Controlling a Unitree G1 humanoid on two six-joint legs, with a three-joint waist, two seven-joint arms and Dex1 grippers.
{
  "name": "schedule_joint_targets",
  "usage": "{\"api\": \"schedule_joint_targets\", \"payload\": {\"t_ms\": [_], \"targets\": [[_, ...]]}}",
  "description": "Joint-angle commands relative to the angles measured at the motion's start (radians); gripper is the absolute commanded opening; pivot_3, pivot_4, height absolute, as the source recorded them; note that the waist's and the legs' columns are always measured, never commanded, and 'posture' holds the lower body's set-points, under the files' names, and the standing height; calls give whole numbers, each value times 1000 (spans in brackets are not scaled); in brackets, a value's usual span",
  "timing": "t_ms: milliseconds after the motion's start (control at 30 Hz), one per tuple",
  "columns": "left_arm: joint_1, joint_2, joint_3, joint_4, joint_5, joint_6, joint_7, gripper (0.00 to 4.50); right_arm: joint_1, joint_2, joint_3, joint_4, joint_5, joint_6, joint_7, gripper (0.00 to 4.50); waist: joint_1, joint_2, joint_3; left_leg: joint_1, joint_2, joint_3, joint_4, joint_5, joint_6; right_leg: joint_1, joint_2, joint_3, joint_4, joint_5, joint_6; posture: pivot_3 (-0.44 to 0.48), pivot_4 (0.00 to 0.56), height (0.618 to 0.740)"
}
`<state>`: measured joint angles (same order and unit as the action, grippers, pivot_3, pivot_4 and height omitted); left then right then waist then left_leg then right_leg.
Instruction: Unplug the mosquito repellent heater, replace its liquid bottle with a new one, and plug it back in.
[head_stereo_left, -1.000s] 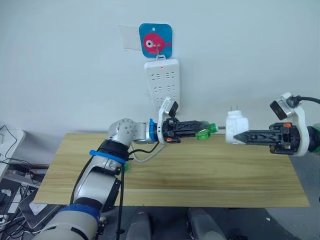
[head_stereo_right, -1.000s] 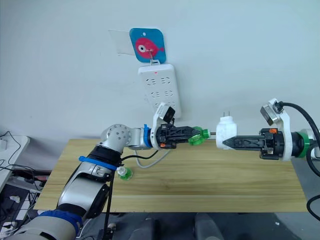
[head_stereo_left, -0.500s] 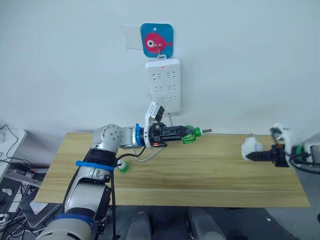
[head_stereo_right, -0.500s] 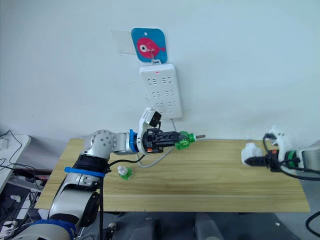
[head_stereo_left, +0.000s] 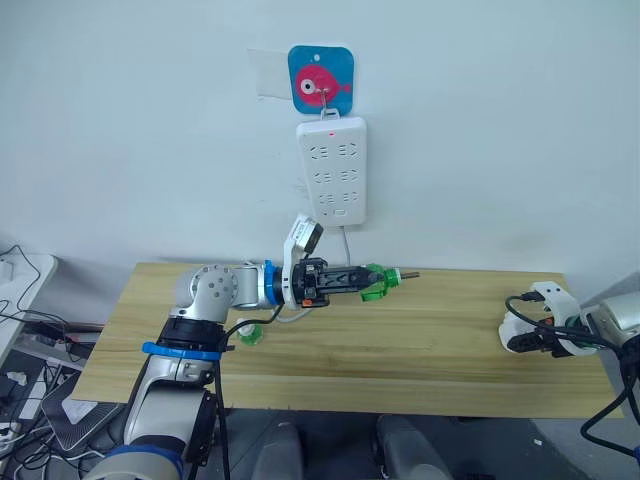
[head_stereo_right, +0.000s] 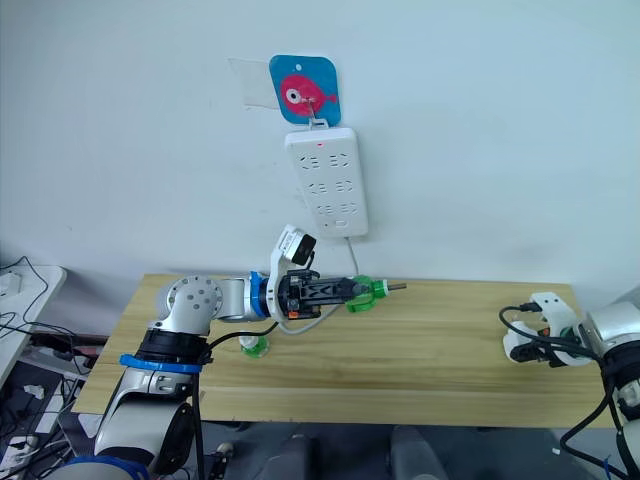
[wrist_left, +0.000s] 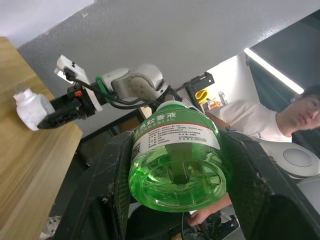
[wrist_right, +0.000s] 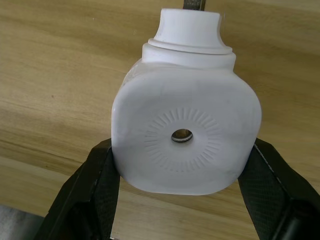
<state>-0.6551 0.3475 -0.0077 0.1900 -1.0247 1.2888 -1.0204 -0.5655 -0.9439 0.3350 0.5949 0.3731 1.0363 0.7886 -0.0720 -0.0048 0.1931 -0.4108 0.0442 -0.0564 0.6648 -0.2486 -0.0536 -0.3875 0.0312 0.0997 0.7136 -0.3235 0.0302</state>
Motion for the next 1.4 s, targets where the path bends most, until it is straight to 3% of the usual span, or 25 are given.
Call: {"api": "schedule_joint_targets", "payload": {"t_ms": [33, 67, 100, 200, 400, 567, 700, 867, 933, 1033, 1167, 1200, 1300, 1400], "targets": [[1, -3, 17, -37, -10, 4, -4, 2232, -24, 3, -45, 0, -27, 37, 27, 2970, 1, 0, 0, 0, 0, 0, 0, 0, 0, 0, 0, 0, 0, 0, 0, 16, 187, 740], [1, -4, 16, -36, -9, 2, -5, 2232, -27, 8, -55, 3, -30, 49, 29, 2970, 2, 0, 0, 0, 0, 0, 0, 0, 0, 0, 0, 0, 0, 0, 0, 16, 187, 740], [0, -5, 16, -34, -8, 1, -5, 2232, -28, 9, -62, 3, -35, 54, 32, 3670, 4, 0, 0, 0, 0, 0, 0, 0, 0, 0, 0, 0, 0, 0, 0, 16, 187, 740], [-3, -7, 12, -27, -5, -3, -10, 2232, -20, 3, -88, -12, -43, 72, 44, 4465, 11, 0, 0, 0, 0, 0, 0, 0, 0, 0, 0, 0, 0, 0, 0, 11, 187, 740], [-21, -6, -1, 2, 13, -14, -37, 2232, 3, -66, -160, -118, -22, 169, 85, 4465, 15, 0, 0, 0, 0, 0, 0, 0, 0, 0, 0, 0, 0, 0, 0, -32, 174, 740], [-33, 1, -21, 29, 46, -37, -83, 2232, 67, -207, -271, -359, 63, 308, 143, 4465, 13, 0, 0, 0, 0, 0, -1, 0, 0, 0, 0, 0, -1, 0, 0, -64, 168, 740], [-41, -11, -30, 49, 74, -80, -121, 2232, 171, -283, -410, -544, 111, 204, 195, 4465, 10, 0, 0, 0, 0, 0, -2, 0, 0, 0, 0, 0, -1, 0, 0, -90, 164, 740], [-65, -80, 23, 76, 66, -127, -100, 2232, 186, -54, -833, -811, 317, 327, 114, 4465, -12, -1, 1, 0, 0, 1, -1, 0, 0, 1, 0, 0, -1, 0, 2, -125, 161, 740], [-75, -123, 66, 83, 49, -148, -59, 2232, 145, 119, -1008, -924, 393, 480, 14, 4465, -14, -2, 1, 0, 0, -1, -1, 0, 0, 1, 0, -1, -1, 0, 2, -142, 164, 740], [-74, -221, 139, 76, 57, -251, 44, 2232, 96, 424, -1212, -1071, 584, 578, -236, 4465, -18, -3, 0, -1, 0, -1, -2, 1, -2, 1, 0, 0, -1, 0, 1, -154, 164, 740], [-73, -294, 161, 53, 97, -356, 110, 2232, 21, 795, -1378, -1218, 768, 578, -616, 4465, -22, -2, 0, -1, 0, -1, -2, 1, -2, -1, 0, 0, 0, 0, 1, -167, 163, 740], [-72, -302, 150, 49, 117, -388, 111, 2232, 1, 867, -1401, -1241, 801, 578, -696, 4465, -25, -1, 0, -2, 0, -1, -2, 1, -2, -1, 0, 0, 0, 0, 1, -167, 163, 740], [-76, -315, 127, 56, 158, -459, 104, 2232, 88, 926, -1271, -1231, 1109, 374, -1028, 4465, -36, -1, -1, -2, 0, -1, -2, 1, -2, -2, 0, 0, 0, 1, 1, -173, 161, 740], [-81, -319, 93, 69, 201, -518, 70, 2232, 197, 845, -1078, -1207, 1397, 139, -1289, 4465, -46, -1, 0, -4, -1, -1, -2, 1, -2, -2, -1, 0, -2, 0, 1, -172, 157, 740]]}}
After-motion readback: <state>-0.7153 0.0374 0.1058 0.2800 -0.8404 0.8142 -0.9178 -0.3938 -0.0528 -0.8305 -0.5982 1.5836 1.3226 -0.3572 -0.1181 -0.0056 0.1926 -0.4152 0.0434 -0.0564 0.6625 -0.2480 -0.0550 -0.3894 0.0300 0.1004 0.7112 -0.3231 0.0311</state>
